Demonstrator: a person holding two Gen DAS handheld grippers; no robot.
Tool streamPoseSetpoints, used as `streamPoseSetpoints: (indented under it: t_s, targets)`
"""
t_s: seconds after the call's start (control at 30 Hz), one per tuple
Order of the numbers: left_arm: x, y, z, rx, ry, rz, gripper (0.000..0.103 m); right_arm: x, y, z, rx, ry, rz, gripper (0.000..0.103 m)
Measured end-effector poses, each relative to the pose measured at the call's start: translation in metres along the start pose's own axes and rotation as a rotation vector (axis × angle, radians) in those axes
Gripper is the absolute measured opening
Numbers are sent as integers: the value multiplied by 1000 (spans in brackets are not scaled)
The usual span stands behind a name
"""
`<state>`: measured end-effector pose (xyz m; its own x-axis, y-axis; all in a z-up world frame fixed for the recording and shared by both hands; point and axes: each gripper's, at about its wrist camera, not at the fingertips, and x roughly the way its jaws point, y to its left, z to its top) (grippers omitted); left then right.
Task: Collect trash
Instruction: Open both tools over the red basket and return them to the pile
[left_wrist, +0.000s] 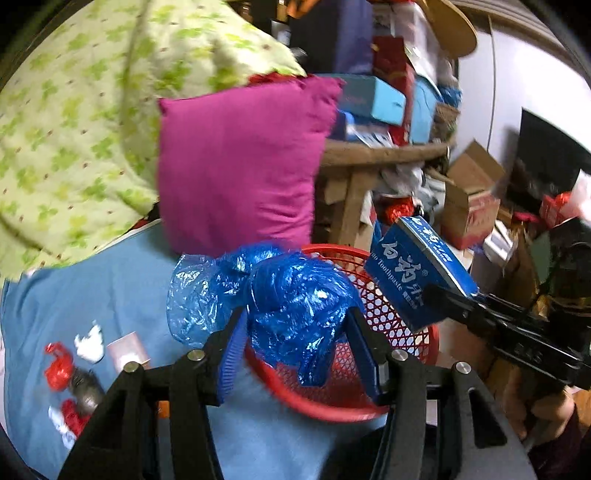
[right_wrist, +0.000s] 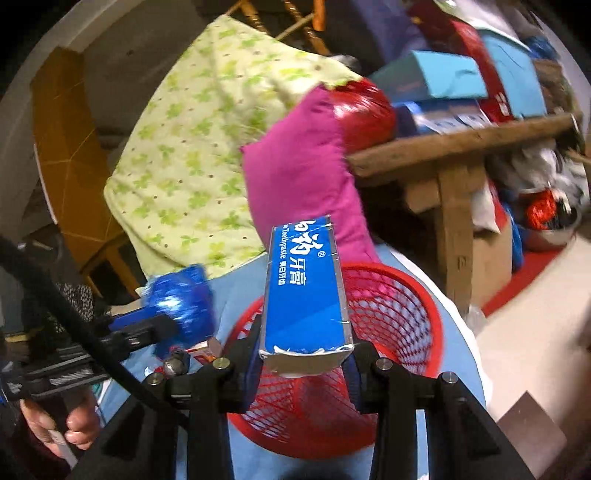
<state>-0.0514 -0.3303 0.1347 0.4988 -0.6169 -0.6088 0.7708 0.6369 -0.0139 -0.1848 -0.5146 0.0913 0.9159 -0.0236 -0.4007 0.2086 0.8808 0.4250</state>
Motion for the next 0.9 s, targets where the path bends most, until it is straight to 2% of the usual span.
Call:
streamPoseSetpoints:
  t_s: [0.07,0.13,0.23,0.3,0.43,0.57,0.73,0.9]
  targets:
    - [15,-5,2,-1,29,-7,58,1,-9,0,17,3,-1,42]
    - [23,-7,2,-18,50,-16,65,6,-17,-1,34,19,-6,43]
    - [23,-3,-1,-22,50,-4,68,13,-24,-5,62,45,-3,46]
    - [14,-2,-5,-23,37,0,68,13,-25,-9,69,46,-8,57]
    - [-14,16,-20,-44,-11,38,71,10,-13,-8,51,17,0,56]
    - [-41,55,-49,-122,-22,75,71,2,18,-4,-7,-48,50,56]
    - [-79,138,-108,-284,-12,219,71,7,72,-3,-93,-74,141,58]
    - [-111,214,-162,-433,5,410,71,39,123,-14,-162,9,210,58]
